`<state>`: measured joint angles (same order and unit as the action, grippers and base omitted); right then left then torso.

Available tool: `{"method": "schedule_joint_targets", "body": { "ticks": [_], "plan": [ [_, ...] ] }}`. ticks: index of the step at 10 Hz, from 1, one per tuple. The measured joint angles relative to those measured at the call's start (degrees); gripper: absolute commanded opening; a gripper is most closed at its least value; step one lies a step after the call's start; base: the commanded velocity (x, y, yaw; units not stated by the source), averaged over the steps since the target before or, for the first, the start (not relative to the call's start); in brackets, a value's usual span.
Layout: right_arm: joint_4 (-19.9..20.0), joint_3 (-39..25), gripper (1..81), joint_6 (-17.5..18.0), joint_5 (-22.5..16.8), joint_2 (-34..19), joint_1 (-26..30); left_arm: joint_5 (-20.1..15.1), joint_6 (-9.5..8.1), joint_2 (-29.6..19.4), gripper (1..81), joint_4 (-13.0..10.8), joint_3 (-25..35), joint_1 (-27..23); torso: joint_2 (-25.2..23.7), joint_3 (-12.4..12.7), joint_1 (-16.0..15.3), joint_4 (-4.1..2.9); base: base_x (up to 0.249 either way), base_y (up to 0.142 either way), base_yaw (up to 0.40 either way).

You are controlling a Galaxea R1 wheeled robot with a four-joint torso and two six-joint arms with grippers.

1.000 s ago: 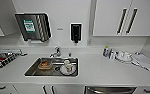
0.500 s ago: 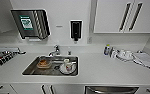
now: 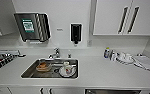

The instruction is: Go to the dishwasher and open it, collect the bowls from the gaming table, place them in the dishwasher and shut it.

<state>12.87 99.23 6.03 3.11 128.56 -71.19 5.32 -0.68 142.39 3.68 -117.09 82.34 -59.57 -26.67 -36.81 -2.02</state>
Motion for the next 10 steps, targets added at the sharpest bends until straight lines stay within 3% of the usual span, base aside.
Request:
{"method": "schedule_joint_targets", "body": {
  "ticks": [6,10],
  "plan": [
    [0.18,-6.05,81.1,6.86,-1.35,-6.66,3.72,-0.28,0.02,2.38,81.1,0.00,-1.07,0.55,-12.59,0.00,-7.85,0.00,0.000,0.000,0.000],
    [0.73,-12.00,81.1,14.43,-4.90,-11.89,11.08,-0.41,0.00,3.49,81.1,0.01,-1.40,0.94,-18.54,0.02,-11.56,0.00,0.000,0.000,0.000]
  ]
}}
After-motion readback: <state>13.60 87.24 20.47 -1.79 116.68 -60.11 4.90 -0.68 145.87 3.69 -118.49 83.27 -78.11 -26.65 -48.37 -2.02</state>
